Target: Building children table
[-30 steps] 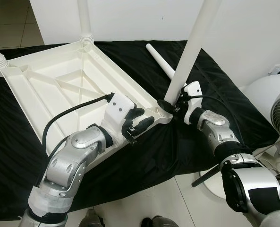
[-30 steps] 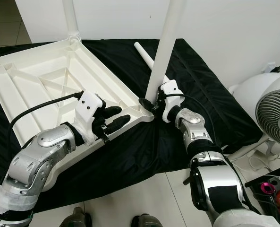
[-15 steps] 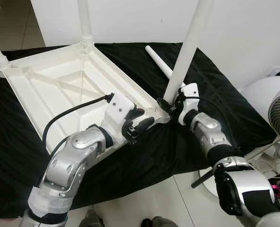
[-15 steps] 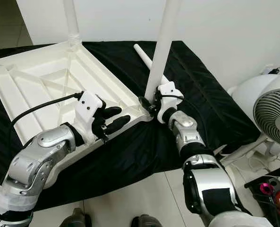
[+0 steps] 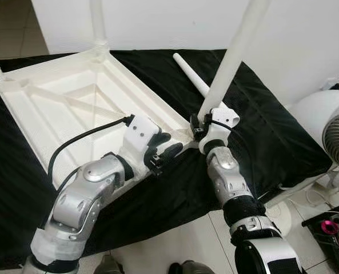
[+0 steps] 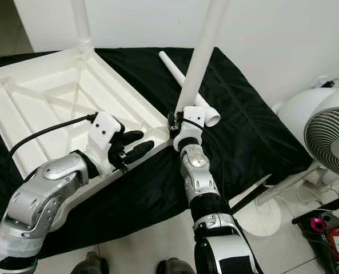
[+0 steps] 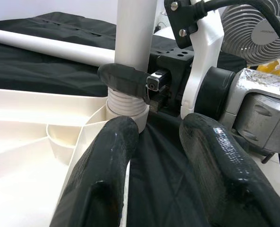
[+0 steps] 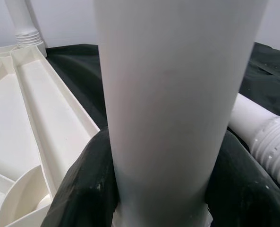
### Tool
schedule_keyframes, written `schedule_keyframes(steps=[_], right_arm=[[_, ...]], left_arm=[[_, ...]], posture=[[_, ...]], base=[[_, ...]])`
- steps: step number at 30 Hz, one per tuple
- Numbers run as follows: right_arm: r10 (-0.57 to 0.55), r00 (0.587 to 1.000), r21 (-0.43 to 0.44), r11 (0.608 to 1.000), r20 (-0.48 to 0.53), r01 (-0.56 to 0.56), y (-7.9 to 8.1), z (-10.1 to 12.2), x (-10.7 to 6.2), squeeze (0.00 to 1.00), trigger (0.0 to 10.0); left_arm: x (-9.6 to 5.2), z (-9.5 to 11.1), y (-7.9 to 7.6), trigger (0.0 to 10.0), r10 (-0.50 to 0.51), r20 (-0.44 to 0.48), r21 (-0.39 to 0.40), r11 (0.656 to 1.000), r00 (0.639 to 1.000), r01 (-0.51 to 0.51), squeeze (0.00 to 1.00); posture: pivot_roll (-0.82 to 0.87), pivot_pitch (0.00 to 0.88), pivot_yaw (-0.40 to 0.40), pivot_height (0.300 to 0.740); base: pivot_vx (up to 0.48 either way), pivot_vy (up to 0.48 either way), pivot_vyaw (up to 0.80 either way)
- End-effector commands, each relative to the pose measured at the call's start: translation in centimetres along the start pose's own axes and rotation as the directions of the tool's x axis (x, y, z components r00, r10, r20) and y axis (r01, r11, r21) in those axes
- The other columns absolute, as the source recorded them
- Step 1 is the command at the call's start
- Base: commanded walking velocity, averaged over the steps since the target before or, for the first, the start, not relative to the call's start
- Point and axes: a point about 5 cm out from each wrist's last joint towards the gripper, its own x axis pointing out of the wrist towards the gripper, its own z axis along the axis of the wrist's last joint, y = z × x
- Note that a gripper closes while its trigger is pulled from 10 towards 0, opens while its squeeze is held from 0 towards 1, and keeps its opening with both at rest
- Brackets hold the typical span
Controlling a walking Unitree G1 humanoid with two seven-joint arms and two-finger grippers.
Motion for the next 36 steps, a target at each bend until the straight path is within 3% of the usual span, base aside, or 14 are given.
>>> schedule_keyframes(steps=[1,7,8,16,17,18,19,20,24,26,31,33,35,36], right_arm=[[-0.015,0.996,0.042,0.999,-0.084,0.019,0.7,-1.9,-1.0,0.00,10.0],[-0.005,0.998,0.050,0.999,-0.064,0.009,0.6,-1.3,-1.1,0.00,10.0],[-0.006,0.998,0.056,0.998,-0.060,0.010,0.3,-1.1,-1.1,1.00,10.0],[0.015,0.999,0.037,0.999,-0.049,-0.013,-0.2,-0.2,-1.1,1.00,10.0],[0.042,0.998,0.030,0.999,-0.046,-0.040,-0.4,0.0,-1.0,0.80,10.0],[0.042,0.998,0.030,0.999,-0.046,-0.040,-0.4,0.0,-1.0,0.80,10.0],[0.102,0.994,0.013,0.995,-0.034,-0.102,-1.1,0.4,-0.9,0.00,10.0],[0.196,0.980,-0.033,0.980,-0.022,-0.196,-2.2,0.8,-0.6,0.00,10.0],[0.260,0.965,-0.080,0.962,-0.028,-0.261,-3.1,1.0,-0.4,0.00,10.0],[0.332,0.943,-0.134,0.933,-0.034,-0.333,-3.9,1.3,-0.2,0.00,10.0],[0.447,0.892,-0.198,0.870,-0.072,-0.452,-4.3,1.7,0.3,0.00,10.0],[0.447,0.892,-0.198,0.870,-0.072,-0.452,-4.3,1.7,0.3,0.00,10.0],[0.504,0.859,-0.208,0.833,-0.093,-0.512,-4.2,1.8,0.4,0.00,10.0],[0.553,0.825,-0.217,0.796,-0.120,-0.565,-4.1,1.9,0.6,0.00,10.0]], left_arm=[[-0.1,0.0,0.0,10.0,0.026,-0.003,0.010,1.000,1.000,-0.026,0.00],[0.0,0.1,0.1,10.0,0.020,-0.002,0.017,1.000,1.000,-0.019,0.00],[0.1,0.1,0.1,10.0,0.019,-0.001,0.017,1.000,1.000,-0.019,0.00],[0.1,0.1,0.0,10.0,0.017,0.001,0.017,1.000,1.000,-0.017,0.00],[0.2,0.1,0.0,10.0,0.016,0.001,0.017,1.000,1.000,-0.016,0.00],[0.2,0.1,0.0,10.0,0.016,0.001,0.017,1.000,1.000,-0.016,0.00],[0.1,0.1,-0.1,10.0,0.015,0.001,0.016,1.000,1.000,-0.015,0.00],[0.2,0.1,-0.2,10.0,0.012,-0.001,0.016,1.000,1.000,-0.012,0.00],[0.2,0.0,-0.4,10.0,0.007,-0.005,0.017,1.000,1.000,-0.007,0.00],[0.3,-0.2,-0.6,10.0,-0.003,-0.010,0.019,1.000,1.000,0.003,0.00],[0.5,-0.2,-0.8,10.0,-0.011,-0.011,0.023,1.000,1.000,0.012,0.00],[0.5,-0.2,-0.8,10.0,-0.011,-0.011,0.023,1.000,1.000,0.012,0.00],[0.6,-0.1,-0.8,10.0,-0.012,-0.009,0.023,1.000,1.000,0.013,0.00],[0.6,-0.1,-0.7,10.0,-0.012,-0.009,0.026,1.000,1.000,0.012,0.00]], posture=[[-0.01,0.068,-0.078,0.740],[-0.01,0.063,-0.075,0.740],[-0.01,0.063,-0.075,0.740],[-0.01,0.058,-0.074,0.740],[-0.01,0.057,-0.074,0.740],[-0.01,0.057,-0.074,0.740],[-0.01,0.056,-0.075,0.740],[-0.01,0.057,-0.074,0.740],[-0.01,0.061,-0.072,0.740],[-0.01,0.065,-0.064,0.740],[-0.02,0.067,-0.061,0.740],[-0.02,0.067,-0.061,0.740],[-0.02,0.067,-0.060,0.740],[-0.02,0.065,-0.053,0.740]], base=[[0.000,0.000,0.00],[0.000,0.000,0.00],[0.000,0.000,0.00],[0.000,0.000,0.00],[0.000,0.000,0.00],[0.000,0.000,0.00],[0.000,0.000,0.00],[0.000,0.000,0.00],[0.000,0.000,0.00],[0.000,0.000,0.00],[0.000,0.000,0.00],[0.000,0.000,0.00],[0.000,0.000,0.00],[0.000,0.000,0.00]])
